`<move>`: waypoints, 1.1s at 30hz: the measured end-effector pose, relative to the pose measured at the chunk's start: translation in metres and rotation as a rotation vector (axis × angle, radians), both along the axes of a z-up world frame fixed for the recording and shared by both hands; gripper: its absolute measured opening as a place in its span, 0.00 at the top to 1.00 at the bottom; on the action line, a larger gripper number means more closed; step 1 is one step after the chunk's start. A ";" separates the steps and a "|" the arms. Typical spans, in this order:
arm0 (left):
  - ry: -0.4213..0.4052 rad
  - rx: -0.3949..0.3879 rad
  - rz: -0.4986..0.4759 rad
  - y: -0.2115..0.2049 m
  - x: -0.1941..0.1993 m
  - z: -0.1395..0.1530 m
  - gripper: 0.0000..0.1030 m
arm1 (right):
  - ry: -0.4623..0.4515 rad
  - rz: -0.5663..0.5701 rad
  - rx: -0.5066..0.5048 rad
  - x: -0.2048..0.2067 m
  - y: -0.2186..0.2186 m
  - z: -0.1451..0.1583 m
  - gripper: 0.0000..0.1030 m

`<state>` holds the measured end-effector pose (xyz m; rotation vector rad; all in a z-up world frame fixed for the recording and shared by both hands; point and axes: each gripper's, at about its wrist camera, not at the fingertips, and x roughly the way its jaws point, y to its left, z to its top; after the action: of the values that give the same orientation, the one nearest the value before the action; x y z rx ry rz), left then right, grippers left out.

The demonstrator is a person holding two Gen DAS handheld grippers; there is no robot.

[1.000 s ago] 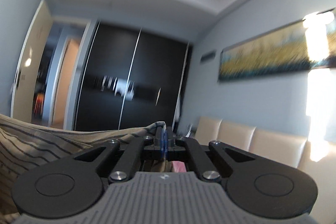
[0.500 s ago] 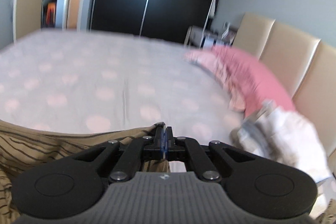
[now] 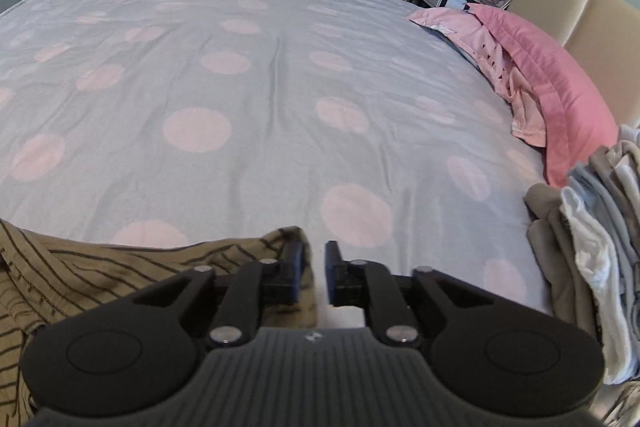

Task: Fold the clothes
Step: 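Lower the held striped shirt onto the bed with both grippers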

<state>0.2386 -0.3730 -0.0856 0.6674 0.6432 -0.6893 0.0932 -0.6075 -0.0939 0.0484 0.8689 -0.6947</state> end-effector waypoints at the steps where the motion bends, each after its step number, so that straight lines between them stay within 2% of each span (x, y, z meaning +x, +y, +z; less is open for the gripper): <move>1: 0.004 -0.013 -0.008 0.002 -0.001 0.005 0.79 | -0.009 0.002 0.003 -0.006 0.000 0.006 0.81; 8: 0.037 -0.081 -0.134 0.005 -0.038 0.027 0.67 | -0.096 0.088 0.104 -0.048 0.013 0.036 0.81; 13: 0.076 -0.037 -0.187 -0.012 -0.066 0.013 0.67 | -0.079 0.197 0.149 -0.065 0.042 0.031 0.81; 18: 0.151 -0.001 -0.155 -0.027 -0.066 -0.018 0.67 | -0.026 0.213 0.151 -0.057 0.057 0.007 0.81; 20: 0.160 0.029 -0.131 -0.032 -0.062 -0.030 0.92 | -0.007 0.197 0.167 -0.051 0.054 -0.003 0.87; 21: 0.150 0.023 -0.119 -0.033 -0.059 -0.031 0.99 | -0.001 0.191 0.182 -0.048 0.052 -0.007 0.99; 27: 0.113 -0.104 -0.085 -0.034 -0.026 -0.003 0.99 | -0.118 0.150 0.207 -0.032 0.026 0.012 0.99; 29: 0.127 -0.139 -0.061 -0.041 -0.010 0.007 0.99 | -0.158 0.126 0.207 -0.019 0.013 0.021 0.99; 33: 0.117 -0.156 0.002 -0.060 0.018 0.010 1.00 | -0.181 0.099 0.199 0.014 -0.007 0.026 0.99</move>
<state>0.2564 -0.4332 -0.0752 0.4844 0.6893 -0.7723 0.1069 -0.6140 -0.0683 0.2412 0.7585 -0.5017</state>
